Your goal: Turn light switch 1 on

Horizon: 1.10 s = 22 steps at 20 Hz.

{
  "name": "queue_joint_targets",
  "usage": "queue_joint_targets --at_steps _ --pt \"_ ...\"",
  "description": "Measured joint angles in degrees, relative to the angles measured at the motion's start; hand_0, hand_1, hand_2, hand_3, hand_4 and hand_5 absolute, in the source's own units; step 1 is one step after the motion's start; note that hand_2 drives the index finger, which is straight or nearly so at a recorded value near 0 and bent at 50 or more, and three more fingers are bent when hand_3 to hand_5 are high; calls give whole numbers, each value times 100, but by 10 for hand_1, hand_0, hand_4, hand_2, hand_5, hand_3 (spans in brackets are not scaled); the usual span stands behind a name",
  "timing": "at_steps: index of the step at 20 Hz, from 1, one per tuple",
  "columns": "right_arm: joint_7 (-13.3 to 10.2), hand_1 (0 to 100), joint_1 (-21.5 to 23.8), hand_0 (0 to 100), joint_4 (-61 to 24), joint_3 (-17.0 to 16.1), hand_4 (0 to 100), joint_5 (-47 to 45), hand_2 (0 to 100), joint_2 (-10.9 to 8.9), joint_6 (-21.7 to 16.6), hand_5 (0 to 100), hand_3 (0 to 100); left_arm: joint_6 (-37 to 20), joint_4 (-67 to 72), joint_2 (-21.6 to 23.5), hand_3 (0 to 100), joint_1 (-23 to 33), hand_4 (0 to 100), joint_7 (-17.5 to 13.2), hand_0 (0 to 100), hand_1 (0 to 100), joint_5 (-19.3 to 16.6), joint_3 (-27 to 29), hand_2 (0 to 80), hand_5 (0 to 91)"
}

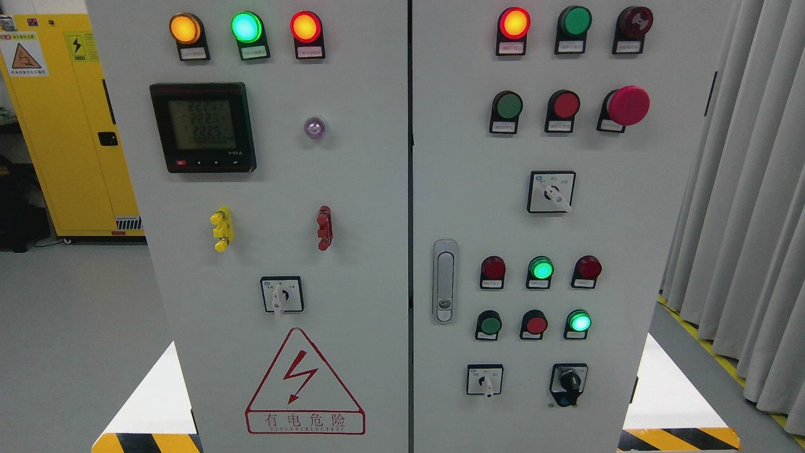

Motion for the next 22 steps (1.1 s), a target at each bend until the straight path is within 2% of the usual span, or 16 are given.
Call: queue_joint_targets --at_steps 6,16,19,22 --pt "0 500 0 0 0 0 0 0 40 0 0 0 0 -29 -1675 20 528 219 641 67 270 397 0 0 305 501" --pt "0 500 0 0 0 0 0 0 40 0 0 0 0 18 -4266 34 577 544 699 106 266 418 0 71 353 569" --pt "0 500 0 0 0 0 0 0 40 0 0 0 0 26 -4884 38 596 576 719 99 276 477 0 116 359 614" --pt "0 500 0 0 0 0 0 0 40 0 0 0 0 40 -5382 40 622 533 740 93 218 508 0 150 384 653"
